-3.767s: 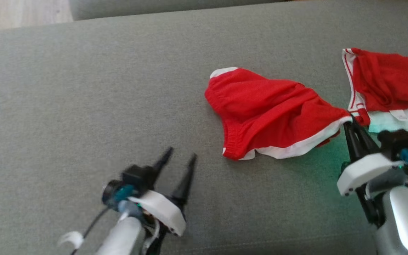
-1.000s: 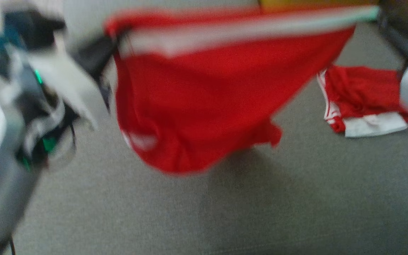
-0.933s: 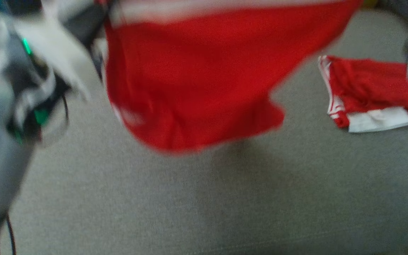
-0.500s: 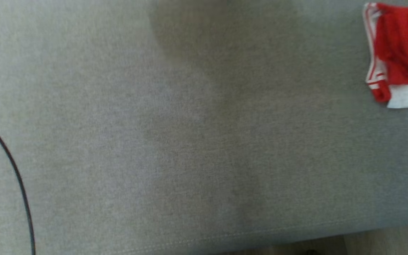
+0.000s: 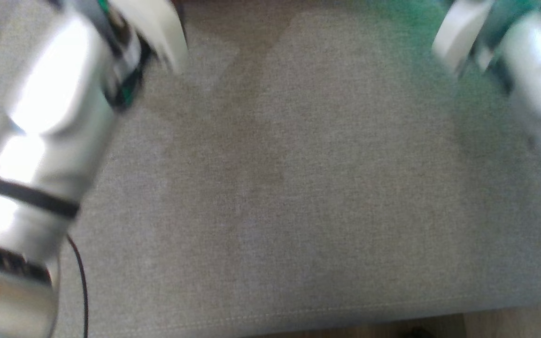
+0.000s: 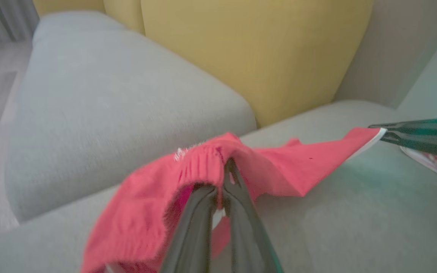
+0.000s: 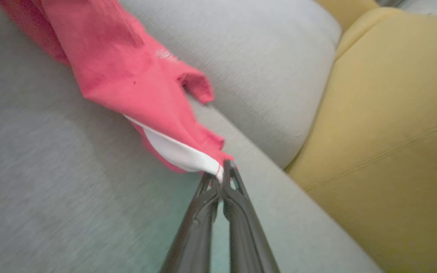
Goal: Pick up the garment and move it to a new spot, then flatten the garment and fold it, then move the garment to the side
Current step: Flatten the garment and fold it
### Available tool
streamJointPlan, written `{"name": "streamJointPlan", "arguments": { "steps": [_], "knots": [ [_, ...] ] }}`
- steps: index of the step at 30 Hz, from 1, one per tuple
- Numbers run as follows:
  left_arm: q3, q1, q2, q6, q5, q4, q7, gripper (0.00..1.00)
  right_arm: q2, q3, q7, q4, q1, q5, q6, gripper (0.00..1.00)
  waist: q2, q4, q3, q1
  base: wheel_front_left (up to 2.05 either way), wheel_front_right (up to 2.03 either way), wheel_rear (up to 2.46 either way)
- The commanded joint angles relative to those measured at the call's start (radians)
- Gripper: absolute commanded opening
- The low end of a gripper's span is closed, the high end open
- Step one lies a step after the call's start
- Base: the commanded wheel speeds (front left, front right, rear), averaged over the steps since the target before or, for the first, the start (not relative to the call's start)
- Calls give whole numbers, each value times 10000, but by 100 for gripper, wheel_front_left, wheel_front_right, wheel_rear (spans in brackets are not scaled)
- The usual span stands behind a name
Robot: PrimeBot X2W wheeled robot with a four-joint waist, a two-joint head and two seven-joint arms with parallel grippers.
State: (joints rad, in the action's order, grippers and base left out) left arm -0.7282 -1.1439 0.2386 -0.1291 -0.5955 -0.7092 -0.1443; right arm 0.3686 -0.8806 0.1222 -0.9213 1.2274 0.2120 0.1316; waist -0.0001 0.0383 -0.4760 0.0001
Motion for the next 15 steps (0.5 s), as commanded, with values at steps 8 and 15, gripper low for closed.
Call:
{"name": "streamJointPlan", "arguments": {
  "steps": [8, 15],
  "knots": [
    [-1921, 1771, 865, -13, -979, 71, -124, 0, -57, -1738, 307, -430, -1499, 1173, -9, 0, 1, -30, 943, -1, 0, 0, 0],
    [-3368, 2928, 1224, -14, -1453, 228, -173, 0, 706, -3566, -238, -104, -2179, 2117, -9, 0, 1, 12, 1925, -1, 0, 0, 0]
  ]
}}
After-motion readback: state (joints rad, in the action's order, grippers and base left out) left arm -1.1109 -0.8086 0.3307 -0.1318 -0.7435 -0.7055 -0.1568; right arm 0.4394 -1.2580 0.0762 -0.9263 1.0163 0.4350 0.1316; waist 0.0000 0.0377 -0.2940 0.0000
